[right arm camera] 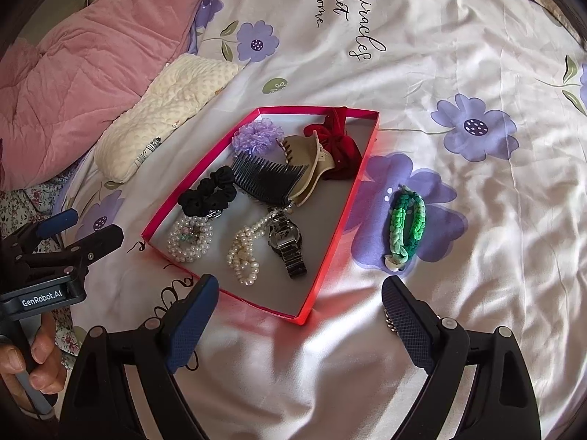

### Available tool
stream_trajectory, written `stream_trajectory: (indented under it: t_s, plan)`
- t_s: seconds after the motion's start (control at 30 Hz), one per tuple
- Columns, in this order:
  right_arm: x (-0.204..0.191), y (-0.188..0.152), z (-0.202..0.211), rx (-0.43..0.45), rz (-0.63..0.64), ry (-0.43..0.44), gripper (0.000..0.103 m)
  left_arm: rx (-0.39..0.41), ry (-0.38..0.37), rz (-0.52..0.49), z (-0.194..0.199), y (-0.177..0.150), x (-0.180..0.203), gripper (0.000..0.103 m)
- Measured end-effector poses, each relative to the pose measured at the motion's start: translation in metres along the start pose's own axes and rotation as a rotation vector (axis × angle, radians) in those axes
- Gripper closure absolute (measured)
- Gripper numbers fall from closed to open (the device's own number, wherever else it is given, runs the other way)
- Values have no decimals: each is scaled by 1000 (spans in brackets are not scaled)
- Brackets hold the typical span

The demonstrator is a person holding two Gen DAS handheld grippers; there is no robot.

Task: Organize jewelry

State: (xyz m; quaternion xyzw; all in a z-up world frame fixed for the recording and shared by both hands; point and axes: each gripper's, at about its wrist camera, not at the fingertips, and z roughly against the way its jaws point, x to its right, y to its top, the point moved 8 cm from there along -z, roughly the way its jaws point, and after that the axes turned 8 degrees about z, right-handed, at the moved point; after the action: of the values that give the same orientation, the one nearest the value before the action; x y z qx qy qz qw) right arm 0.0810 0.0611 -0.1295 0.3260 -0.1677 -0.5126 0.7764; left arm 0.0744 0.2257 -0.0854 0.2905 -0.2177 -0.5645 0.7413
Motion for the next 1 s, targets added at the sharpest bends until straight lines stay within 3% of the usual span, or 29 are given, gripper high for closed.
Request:
stream_trajectory:
  t_s: [1.0]
  plan:
    - [-3, -1, 7, 0, 7, 12, 11, 6, -5, -5, 7, -1, 3, 0]
